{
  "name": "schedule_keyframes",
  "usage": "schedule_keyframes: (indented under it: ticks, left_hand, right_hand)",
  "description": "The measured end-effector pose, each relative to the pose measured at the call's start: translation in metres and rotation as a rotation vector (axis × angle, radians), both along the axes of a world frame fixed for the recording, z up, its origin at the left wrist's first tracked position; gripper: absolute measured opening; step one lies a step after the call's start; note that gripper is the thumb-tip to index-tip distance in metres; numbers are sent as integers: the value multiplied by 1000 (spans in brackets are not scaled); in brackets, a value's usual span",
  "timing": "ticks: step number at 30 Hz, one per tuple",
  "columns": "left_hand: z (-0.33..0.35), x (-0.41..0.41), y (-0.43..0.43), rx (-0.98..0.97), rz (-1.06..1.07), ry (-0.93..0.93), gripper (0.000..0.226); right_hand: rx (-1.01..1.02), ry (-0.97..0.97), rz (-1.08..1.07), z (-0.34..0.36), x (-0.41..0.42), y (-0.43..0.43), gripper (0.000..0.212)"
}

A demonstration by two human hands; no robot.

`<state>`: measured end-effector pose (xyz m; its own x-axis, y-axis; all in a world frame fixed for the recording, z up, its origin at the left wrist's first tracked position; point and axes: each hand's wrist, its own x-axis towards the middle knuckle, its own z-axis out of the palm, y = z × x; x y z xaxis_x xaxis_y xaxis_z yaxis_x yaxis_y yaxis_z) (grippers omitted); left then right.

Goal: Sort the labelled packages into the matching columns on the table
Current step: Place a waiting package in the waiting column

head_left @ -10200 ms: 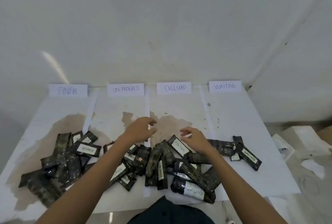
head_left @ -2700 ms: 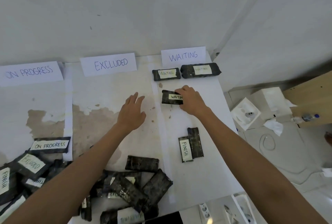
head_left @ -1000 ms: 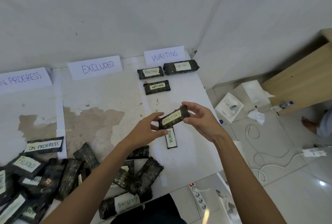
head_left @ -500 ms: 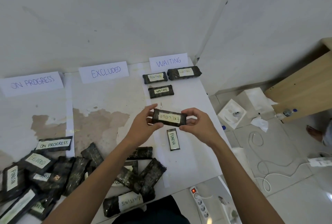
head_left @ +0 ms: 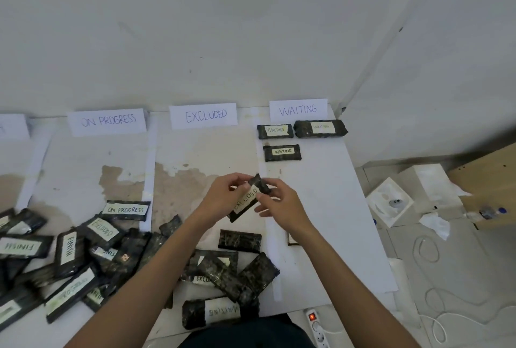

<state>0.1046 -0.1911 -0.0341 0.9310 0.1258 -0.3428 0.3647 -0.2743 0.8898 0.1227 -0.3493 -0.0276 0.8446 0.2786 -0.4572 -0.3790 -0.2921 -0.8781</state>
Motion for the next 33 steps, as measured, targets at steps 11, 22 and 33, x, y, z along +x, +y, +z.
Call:
schedule_keyframes:
  ticks: [11,22,33]
  left_hand:
    - [-39,47,39,748,-352,-285,62]
    - [-108,170,76,771,-379,-118,57]
    - [-132,200,81,764,-450,-65,59]
  right_hand:
    - [69,189,-139,-28,60,36,20]
    - [-207,55,16,-80,154,44,23]
    - [-240,49,49,-106,164,44,23]
